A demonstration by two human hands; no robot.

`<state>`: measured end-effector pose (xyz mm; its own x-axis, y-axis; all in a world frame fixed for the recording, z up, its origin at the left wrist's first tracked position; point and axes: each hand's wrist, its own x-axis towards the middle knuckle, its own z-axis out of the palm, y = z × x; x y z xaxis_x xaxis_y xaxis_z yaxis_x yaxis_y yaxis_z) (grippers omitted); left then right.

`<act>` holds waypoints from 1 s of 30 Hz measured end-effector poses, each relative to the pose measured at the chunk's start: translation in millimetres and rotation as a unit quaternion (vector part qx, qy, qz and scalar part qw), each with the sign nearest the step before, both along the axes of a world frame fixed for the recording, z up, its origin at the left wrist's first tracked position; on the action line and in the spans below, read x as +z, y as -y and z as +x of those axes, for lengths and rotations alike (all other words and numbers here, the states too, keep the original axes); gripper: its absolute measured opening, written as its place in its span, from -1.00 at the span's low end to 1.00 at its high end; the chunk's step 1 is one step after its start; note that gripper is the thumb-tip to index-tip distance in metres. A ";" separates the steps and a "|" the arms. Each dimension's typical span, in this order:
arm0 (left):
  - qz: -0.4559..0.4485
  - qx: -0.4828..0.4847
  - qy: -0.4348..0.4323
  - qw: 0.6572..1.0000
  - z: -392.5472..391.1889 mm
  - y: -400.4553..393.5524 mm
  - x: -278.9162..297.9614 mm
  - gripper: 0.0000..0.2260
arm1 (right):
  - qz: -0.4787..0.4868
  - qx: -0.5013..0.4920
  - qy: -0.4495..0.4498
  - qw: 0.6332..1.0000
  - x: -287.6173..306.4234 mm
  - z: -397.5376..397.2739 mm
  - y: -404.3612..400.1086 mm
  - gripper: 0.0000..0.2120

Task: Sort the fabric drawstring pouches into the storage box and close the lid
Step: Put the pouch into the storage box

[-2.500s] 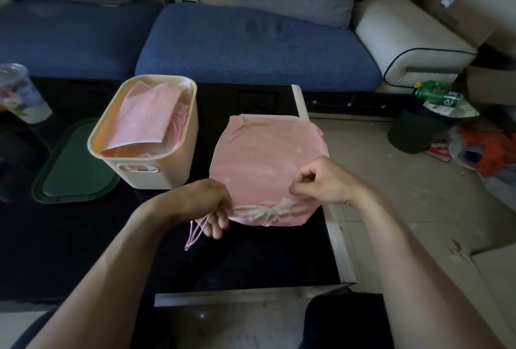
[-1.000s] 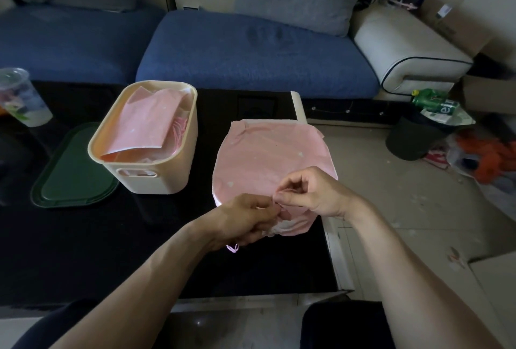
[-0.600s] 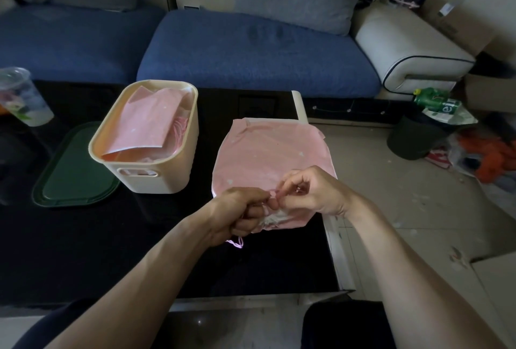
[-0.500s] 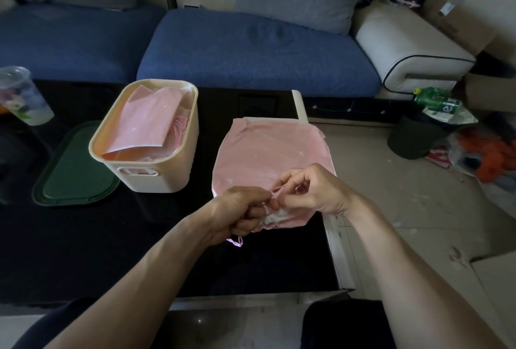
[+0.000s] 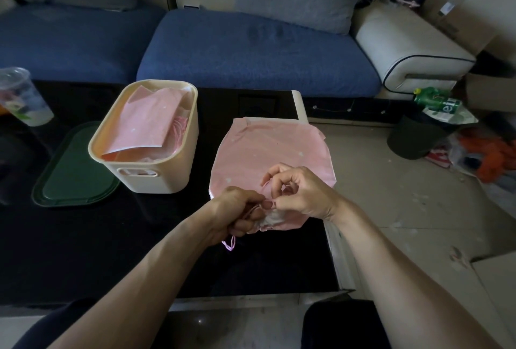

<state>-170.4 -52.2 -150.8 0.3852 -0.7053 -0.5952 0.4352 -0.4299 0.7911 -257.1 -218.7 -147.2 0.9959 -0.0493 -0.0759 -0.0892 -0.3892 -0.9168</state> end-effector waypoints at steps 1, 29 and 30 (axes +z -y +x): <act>0.005 0.008 -0.006 1.000 -0.1 0.1 0.2 -0.67 | 0.025 -0.003 0.009 1.000 -1.2 -0.2 -0.1 -0.83; -0.102 0.193 0.214 0.952 -6.7 -1.9 2.0 -0.79 | 0.034 -0.102 0.050 0.993 -3.3 13.2 -2.3 -0.88; -0.109 0.194 0.219 0.950 -7.6 -1.7 1.9 -0.79 | -0.018 -0.088 0.051 0.995 -6.0 13.4 -3.5 -0.90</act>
<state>-178.0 -50.5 -148.9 0.8180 -0.5481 -0.1746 0.1368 -0.1095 0.9845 -243.7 -215.3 -153.2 0.9739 -0.2253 0.0291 -0.0671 -0.4077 -0.9106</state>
